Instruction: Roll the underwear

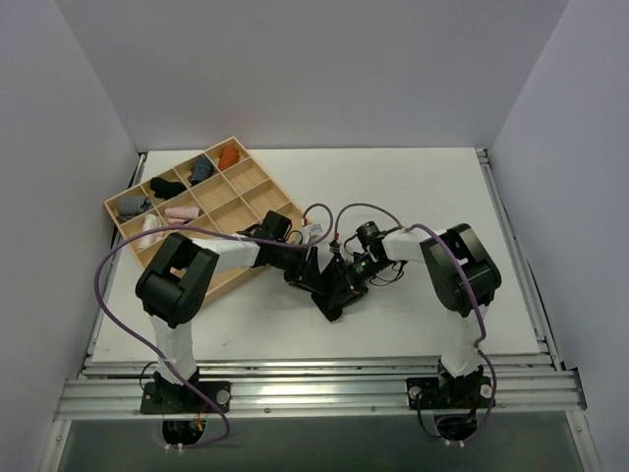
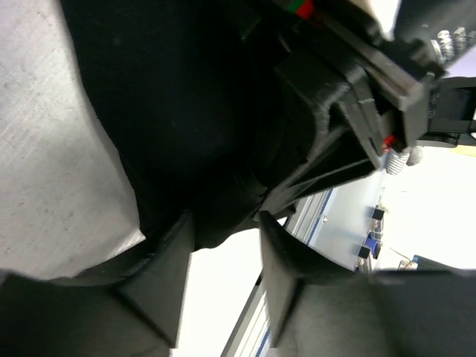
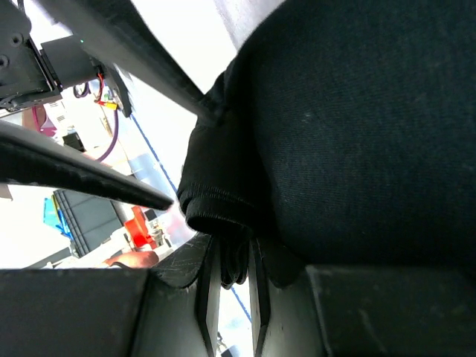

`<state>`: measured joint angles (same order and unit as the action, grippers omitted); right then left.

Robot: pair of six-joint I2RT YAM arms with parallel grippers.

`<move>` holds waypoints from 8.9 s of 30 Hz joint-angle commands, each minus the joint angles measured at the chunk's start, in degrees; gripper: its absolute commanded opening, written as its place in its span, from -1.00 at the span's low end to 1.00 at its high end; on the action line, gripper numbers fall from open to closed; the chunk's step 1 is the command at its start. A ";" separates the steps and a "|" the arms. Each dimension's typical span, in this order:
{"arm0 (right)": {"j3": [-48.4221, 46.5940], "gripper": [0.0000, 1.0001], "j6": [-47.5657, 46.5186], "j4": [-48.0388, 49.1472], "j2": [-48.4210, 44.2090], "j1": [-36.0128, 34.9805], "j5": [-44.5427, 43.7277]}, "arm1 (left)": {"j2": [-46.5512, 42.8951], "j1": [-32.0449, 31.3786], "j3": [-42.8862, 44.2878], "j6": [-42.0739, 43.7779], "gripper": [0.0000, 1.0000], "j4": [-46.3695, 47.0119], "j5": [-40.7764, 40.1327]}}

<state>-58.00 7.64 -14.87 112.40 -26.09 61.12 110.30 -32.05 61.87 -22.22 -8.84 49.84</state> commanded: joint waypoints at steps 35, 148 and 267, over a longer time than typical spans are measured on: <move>-2.03 -1.00 -1.05 -1.83 0.28 -2.04 4.53 | -0.70 -0.56 -5.00 -3.27 0.23 13.42 4.56; -4.67 -0.05 2.30 -5.16 -15.20 -41.68 -86.00 | 6.06 1.91 0.54 1.83 -0.95 -3.90 -10.91; 9.13 -0.98 8.71 22.34 2.38 1.47 -2.15 | -3.52 2.35 5.63 8.33 0.11 -12.43 -6.25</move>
<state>-51.09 18.35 8.16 111.22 -25.12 64.64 105.93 -28.93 65.28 -16.27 -23.75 40.91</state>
